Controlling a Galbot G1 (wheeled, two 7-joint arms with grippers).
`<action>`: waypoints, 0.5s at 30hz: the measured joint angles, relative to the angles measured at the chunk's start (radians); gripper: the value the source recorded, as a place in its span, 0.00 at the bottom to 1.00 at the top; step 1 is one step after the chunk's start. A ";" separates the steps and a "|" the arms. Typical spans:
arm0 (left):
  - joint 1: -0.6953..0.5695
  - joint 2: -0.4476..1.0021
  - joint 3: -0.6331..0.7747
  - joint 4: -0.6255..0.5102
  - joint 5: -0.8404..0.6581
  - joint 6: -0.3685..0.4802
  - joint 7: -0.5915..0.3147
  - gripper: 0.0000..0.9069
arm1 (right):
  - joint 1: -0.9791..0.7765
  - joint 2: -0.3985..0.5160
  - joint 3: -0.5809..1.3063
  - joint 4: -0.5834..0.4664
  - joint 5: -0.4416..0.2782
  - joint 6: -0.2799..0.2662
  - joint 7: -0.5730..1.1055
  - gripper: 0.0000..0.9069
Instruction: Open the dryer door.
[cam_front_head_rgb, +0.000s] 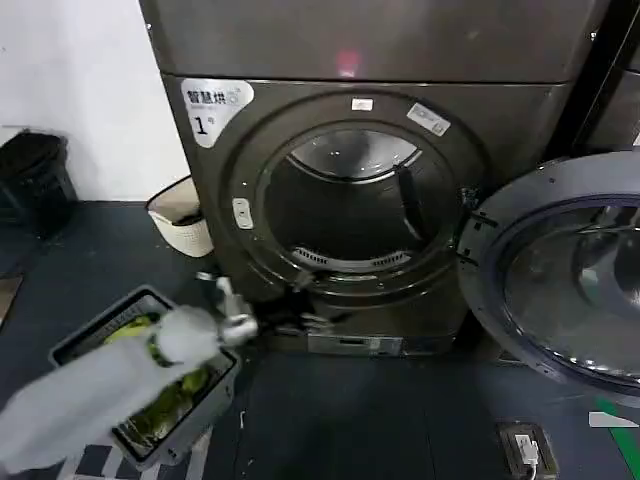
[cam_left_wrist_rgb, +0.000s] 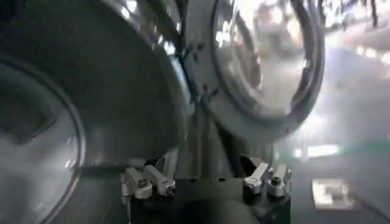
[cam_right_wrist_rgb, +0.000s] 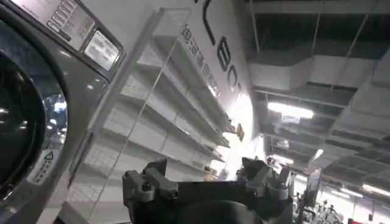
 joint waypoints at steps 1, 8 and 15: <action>-0.009 0.025 0.000 0.000 0.001 0.017 0.005 1.00 | 0.001 -0.003 -0.001 -0.002 0.000 0.000 0.000 1.00; -0.047 0.186 0.004 0.010 0.103 0.123 0.070 1.00 | 0.000 -0.017 0.005 -0.012 -0.014 0.001 -0.001 1.00; -0.051 0.315 0.001 0.048 0.281 0.151 0.156 1.00 | 0.010 -0.026 -0.004 -0.032 -0.022 0.001 -0.001 1.00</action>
